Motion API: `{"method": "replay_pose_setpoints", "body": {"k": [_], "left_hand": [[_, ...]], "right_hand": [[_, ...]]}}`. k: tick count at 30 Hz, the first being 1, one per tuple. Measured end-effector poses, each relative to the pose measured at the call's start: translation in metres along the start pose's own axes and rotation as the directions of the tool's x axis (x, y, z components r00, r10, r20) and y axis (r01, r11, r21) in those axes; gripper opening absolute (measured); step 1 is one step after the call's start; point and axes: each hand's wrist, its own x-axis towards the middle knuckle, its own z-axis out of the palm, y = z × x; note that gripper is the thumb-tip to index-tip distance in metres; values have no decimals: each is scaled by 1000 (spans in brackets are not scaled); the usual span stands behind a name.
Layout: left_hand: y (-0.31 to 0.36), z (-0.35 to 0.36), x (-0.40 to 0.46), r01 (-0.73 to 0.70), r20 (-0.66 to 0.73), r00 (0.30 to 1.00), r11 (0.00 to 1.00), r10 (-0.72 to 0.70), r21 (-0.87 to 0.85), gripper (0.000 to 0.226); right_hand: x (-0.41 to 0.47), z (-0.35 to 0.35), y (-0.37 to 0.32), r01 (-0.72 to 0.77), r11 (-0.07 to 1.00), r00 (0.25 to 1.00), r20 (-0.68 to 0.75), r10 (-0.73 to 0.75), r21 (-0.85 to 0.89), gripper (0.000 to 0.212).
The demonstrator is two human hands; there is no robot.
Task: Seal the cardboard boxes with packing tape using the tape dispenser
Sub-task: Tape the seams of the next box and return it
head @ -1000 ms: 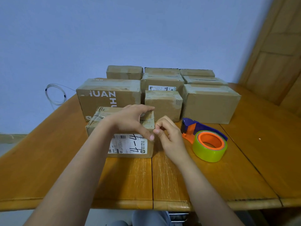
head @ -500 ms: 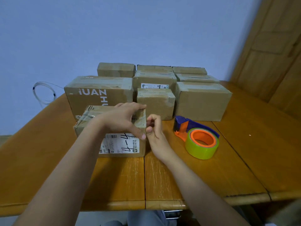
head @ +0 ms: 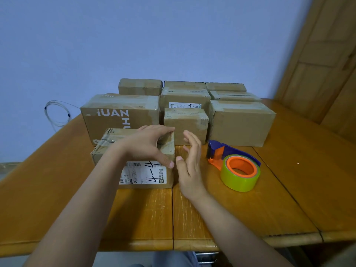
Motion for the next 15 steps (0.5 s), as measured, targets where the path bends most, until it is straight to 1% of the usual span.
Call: {"method": "replay_pose_setpoints", "body": {"k": [1,2,3,4,5,6,11,15], "left_hand": [[1,0,0,2,2,1000,1000,-2,-6,126],[1,-1,0,2,3,1000,1000,-2,-13,125],[1,-1,0,-1,3,1000,1000,1,-21,123],[1,-1,0,-4,4,1000,1000,4,-25,123],[1,-1,0,-5,5,1000,1000,5,-31,122],[1,-1,0,-4,6,1000,999,5,-35,121],[2,-2,0,-1,14,1000,1000,2,-17,128],[3,-2,0,3,18,1000,1000,-3,-10,132]], "right_hand": [[0,0,0,-10,1000,1000,19,10,3,55],[-1,0,-1,-33,999,997,69,33,-3,56],[-2,0,-3,-67,998,987,146,69,-18,65],[-3,0,-5,-99,994,965,238,105,-36,76],[-4,1,-6,-133,990,937,318,142,-50,82],[-5,1,-8,-160,986,913,371,167,-49,84],[-6,-4,-10,-154,984,883,435,177,-87,83],[-9,-7,-10,-77,975,875,455,166,-207,81]]}}
